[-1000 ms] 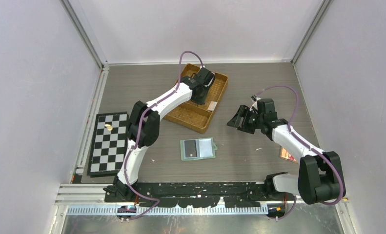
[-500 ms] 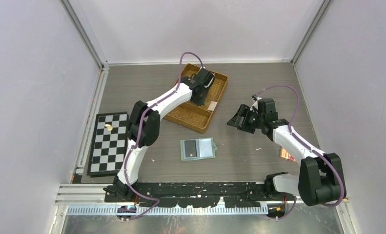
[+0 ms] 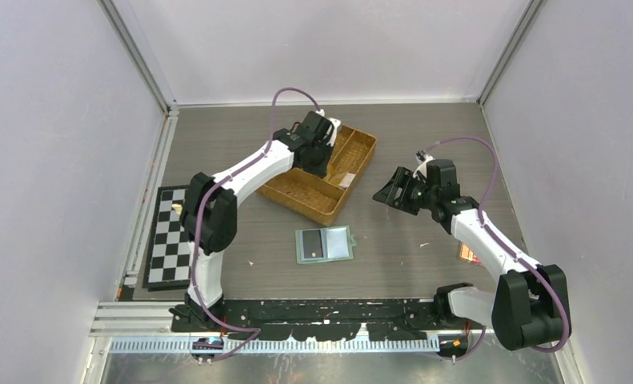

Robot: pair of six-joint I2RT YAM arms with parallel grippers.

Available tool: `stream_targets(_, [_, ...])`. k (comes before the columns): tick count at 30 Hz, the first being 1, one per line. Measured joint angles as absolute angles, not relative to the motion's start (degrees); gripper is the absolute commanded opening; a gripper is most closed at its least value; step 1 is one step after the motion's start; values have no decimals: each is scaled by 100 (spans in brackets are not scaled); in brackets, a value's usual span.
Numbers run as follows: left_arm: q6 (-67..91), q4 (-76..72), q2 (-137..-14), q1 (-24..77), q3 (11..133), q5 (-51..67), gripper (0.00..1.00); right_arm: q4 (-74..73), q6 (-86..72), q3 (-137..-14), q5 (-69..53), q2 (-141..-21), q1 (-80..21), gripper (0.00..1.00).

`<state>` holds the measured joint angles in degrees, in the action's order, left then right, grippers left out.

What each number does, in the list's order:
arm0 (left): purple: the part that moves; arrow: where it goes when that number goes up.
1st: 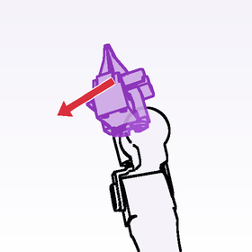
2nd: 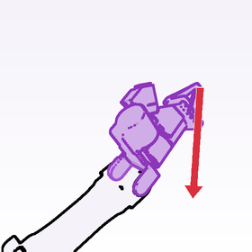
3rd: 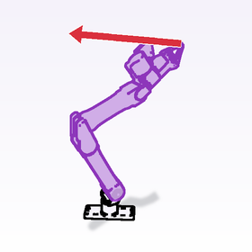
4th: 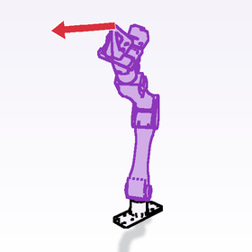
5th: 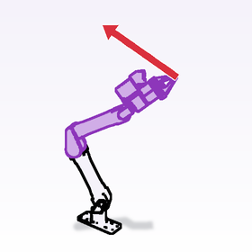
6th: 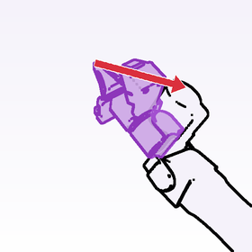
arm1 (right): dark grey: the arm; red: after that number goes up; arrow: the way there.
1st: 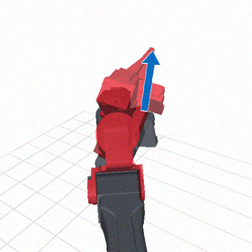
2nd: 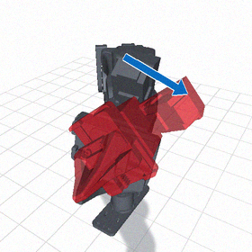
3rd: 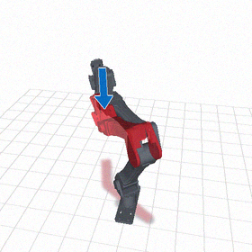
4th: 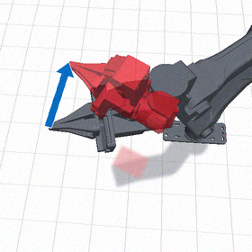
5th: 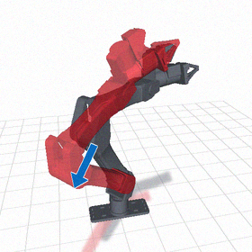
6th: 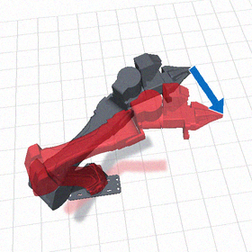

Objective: Put the credit cards into the card holder
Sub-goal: Pick up the credit card from the storage box.

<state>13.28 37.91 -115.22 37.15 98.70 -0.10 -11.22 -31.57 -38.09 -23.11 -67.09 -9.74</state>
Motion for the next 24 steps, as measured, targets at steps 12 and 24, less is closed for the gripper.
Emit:
stream_targets(12, [1291,3319,-11131,3555,9225,690,0,-1033,-3157,-3785,-2357,-6757,-974,69])
stream_targets(24, [1256,2705,-11343,3232,8849,1330,6,-860,-3162,-3570,-2388,-6869,-974,69])
